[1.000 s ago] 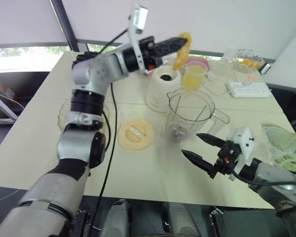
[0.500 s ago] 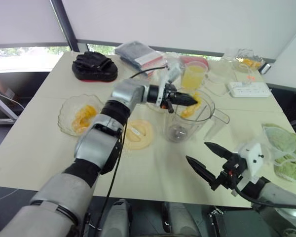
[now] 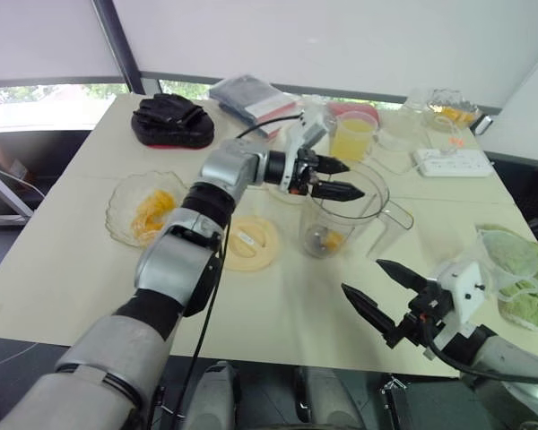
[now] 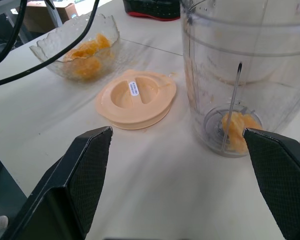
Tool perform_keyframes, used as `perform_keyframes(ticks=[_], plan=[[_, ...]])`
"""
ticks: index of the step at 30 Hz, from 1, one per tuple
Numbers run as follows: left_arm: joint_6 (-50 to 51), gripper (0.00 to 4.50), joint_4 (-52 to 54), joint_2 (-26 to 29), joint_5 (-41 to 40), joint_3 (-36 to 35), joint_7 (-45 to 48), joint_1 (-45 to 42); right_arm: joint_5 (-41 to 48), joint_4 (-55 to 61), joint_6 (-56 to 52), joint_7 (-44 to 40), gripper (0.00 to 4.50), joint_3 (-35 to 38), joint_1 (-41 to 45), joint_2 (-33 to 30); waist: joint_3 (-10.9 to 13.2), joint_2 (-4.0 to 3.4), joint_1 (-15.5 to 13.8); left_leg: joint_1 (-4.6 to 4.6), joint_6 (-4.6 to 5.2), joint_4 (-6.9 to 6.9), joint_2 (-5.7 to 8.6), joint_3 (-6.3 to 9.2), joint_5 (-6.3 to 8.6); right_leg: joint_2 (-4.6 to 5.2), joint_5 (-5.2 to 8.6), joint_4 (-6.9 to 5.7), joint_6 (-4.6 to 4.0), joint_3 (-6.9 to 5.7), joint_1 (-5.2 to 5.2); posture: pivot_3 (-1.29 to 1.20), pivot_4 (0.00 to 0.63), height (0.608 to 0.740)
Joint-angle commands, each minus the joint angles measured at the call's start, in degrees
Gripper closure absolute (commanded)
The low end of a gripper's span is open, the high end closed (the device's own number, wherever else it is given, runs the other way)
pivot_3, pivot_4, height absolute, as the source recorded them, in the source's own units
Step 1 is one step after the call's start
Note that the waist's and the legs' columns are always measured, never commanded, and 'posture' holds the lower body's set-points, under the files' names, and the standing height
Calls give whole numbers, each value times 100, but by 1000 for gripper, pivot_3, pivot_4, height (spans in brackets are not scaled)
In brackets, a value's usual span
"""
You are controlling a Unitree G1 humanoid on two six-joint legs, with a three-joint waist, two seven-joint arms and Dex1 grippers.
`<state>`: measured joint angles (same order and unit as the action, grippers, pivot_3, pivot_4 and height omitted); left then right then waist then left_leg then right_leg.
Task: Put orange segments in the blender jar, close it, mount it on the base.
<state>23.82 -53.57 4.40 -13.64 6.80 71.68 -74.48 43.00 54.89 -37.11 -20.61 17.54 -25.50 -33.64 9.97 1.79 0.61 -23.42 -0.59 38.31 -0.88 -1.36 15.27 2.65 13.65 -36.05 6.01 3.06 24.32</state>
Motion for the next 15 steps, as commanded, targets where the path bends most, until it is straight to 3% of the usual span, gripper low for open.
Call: perform_keyframes(ticks=[1, 8, 15], plan=[[123, 27, 473, 16, -214, -303, -178, -21, 63, 185, 98, -22, 144, 157, -2, -55, 0, 0, -3, 0, 0, 0, 0, 0, 0, 0, 0, 0, 0, 0, 0, 0, 150, 740], [660, 27, 1701, 137, -551, -592, -590, 208, 167, 154, 122, -192, 144, 498, -236, -154, 0, -1, -3, 0, 0, 0, -1, 1, 0, 0, -1, 0, 3, 0, 0, 0, 150, 740], [983, 27, 3398, 895, -525, -505, -941, 1417, 43, 286, 275, -119, 144, 951, -709, 6, -5, -11, 23, 11, 0, -4, -8, 5, 0, -4, -2, -13, 6, 2, 0, 0, 150, 740]])
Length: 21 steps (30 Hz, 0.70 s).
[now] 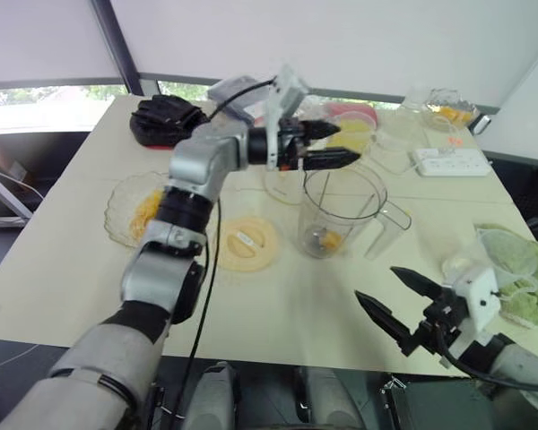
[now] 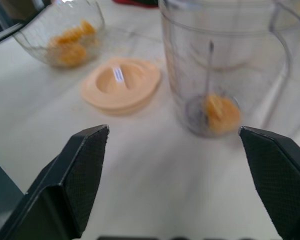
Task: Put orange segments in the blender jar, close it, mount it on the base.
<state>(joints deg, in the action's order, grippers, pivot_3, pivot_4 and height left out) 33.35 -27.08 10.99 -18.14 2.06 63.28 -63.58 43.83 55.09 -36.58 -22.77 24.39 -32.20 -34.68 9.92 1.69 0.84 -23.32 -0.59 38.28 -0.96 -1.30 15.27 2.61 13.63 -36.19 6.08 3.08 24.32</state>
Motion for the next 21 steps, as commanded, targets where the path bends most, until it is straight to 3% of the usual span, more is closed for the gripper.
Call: perform_keyframes(ticks=[1, 12, 21], plan=[[70, 27, 1037, 301, -65, 16, -184, 541, -124, 222, 319, 66, 144, 349, -137, 165, 0, 0, -5, 1, 0, 0, -1, 1, 0, 0, 0, 0, -1, 0, 0, 0, 150, 740], [1279, 27, 3418, 731, -488, -90, -1300, 2703, -1223, -30, 1187, 1027, 144, 496, -362, 1546, -3, -5, -30, -3, 0, 2, -2, 3, 0, 14, 2, 5, -5, 4, -1, 0, 150, 740], [1207, 27, 4538, 1572, -586, 270, -1232, 3978, -2563, -790, 2455, 1477, 144, 85, -442, 2668, -27, -46, -19, 4, -1, -1, -19, -4, 0, 13, 6, 5, -14, 6, 1, 0, 150, 740]])
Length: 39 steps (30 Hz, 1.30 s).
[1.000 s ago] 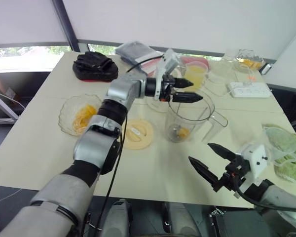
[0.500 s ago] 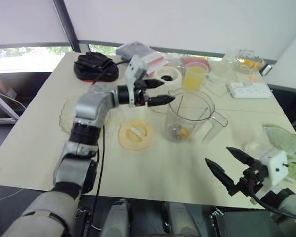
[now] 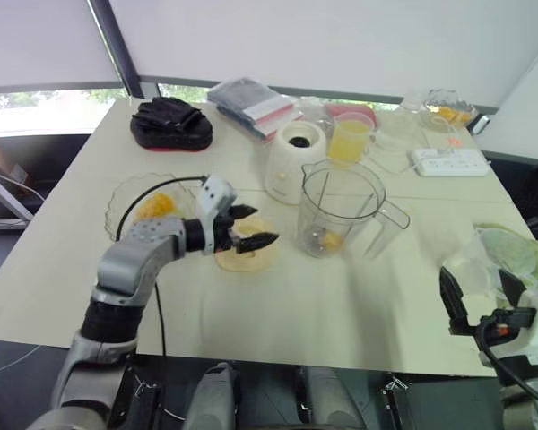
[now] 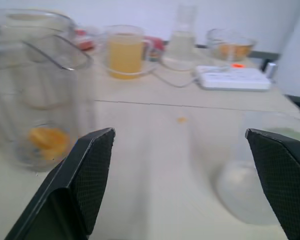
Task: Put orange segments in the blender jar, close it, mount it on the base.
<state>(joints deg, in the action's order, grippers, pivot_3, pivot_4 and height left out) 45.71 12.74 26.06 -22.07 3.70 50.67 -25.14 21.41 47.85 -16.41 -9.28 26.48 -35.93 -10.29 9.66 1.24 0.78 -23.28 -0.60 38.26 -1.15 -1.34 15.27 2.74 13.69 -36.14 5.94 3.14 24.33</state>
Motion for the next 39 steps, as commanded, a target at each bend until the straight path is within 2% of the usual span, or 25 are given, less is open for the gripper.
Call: perform_keyframes(ticks=[1, 5, 9, 13, 21, 28, 33, 39], plan=[[9, 27, 718, 71, -246, 163, 19, 241, -431, -163, 572, 184, 144, -175, -108, 363, -1, -1, -24, -1, 0, 0, -1, 1, 0, 0, 1, 1, -1, -1, 0, 0, 150, 740], [-78, 27, 1017, 170, -194, 415, -57, 491, -706, -437, 1051, 309, 144, -241, -239, 739, -4, -7, -16, -2, -1, 0, -2, -3, 1, 10, 3, 5, -4, -1, -1, 0, 150, 740], [-59, 27, 1188, 77, -238, 669, -241, 631, -784, -874, 1237, 960, 144, 143, -21, 1165, -8, -11, -11, 0, -1, -1, -2, -3, 1, 11, 4, 4, -7, -2, 0, 0, 150, 740], [-66, 27, 1315, 34, -278, 796, -384, 723, -686, -1047, 1195, 1195, 144, 330, 109, 1206, -8, -11, -6, -6, -2, -13, -7, -3, 1, 8, 9, 7, -17, -3, 12, 0, 150, 740], [-55, 27, 1490, 82, -300, 905, -551, 902, -310, -1423, 903, 1448, 144, 680, 561, 891, -12, 7, 19, -10, 3, -30, -11, -7, 5, 1, 12, 30, -19, -4, 12, 0, 150, 740], [68, 27, 1804, 243, -372, 792, -709, 1070, -23, -2035, 761, 1418, 144, 1049, 1053, 262, -17, 21, 22, -28, 31, -40, 2, -22, 35, 17, 8, 100, -13, -3, 0, 0, 150, 740], [119, 27, 1995, 302, -383, 759, -871, 1213, 117, -2624, 729, 1283, 144, 1306, 1405, -62, -31, -16, -54, -17, 33, -33, 28, -28, 45, 49, 21, 75, 6, -8, -5, 0, 150, 740], [180, 27, 2125, 295, -469, 735, -1064, 1270, 260, -2656, 582, 1225, 144, 1464, 1413, -154, -42, -35, 9, 11, 26, -14, 28, -23, 31, 44, 23, 28, 4, -6, -19, 0, 150, 740]])
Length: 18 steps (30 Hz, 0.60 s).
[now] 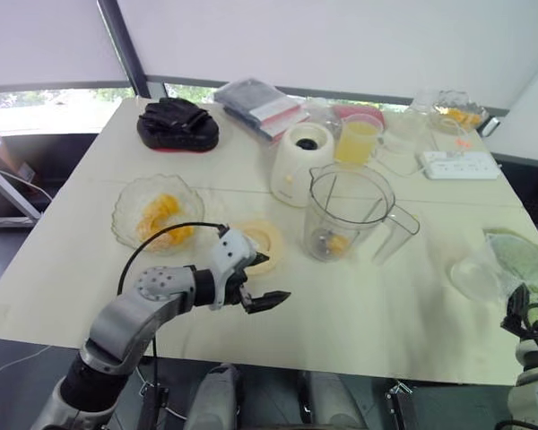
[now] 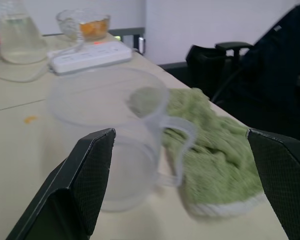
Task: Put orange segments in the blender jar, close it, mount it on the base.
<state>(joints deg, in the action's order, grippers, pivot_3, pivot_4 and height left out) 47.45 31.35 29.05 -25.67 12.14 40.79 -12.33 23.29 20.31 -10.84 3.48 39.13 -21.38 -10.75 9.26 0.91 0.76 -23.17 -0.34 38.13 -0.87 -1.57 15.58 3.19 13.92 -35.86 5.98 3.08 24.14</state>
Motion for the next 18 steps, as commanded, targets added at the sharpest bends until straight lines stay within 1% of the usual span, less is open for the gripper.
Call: perform_keyframes(ticks=[1, 5, 12, 18], plan=[[6, 27, 292, 16, -118, -110, -93, 21, 73, 118, 16, -82, 144, 215, -100, -98, -4, -6, 25, 8, 0, 3, 0, -1, 0, -1, 1, -9, 0, 2, -4, 0, 150, 740], [-33, 27, 280, 49, -117, -81, -158, 50, 40, -26, 43, -135, 144, 231, -168, -65, -5, -15, 33, 81, 0, 0, -8, 4, 1, -14, 12, -13, -4, 6, -67, 0, 150, 740], [-26, 27, 308, 56, -132, -24, -247, 23, 72, -405, -106, -156, 144, 217, 144, -227, -6, -27, 37, 79, -1, 0, -10, 4, 1, -9, 13, -11, -7, 8, -65, 0, 150, 740], [-28, 27, 297, 90, -127, -25, -257, -13, 65, -977, -233, -166, 144, 288, 585, -517, -4, -29, 34, 76, -1, 0, -6, 2, 1, -4, 14, -7, -6, 8, -65, 0, 150, 740]])
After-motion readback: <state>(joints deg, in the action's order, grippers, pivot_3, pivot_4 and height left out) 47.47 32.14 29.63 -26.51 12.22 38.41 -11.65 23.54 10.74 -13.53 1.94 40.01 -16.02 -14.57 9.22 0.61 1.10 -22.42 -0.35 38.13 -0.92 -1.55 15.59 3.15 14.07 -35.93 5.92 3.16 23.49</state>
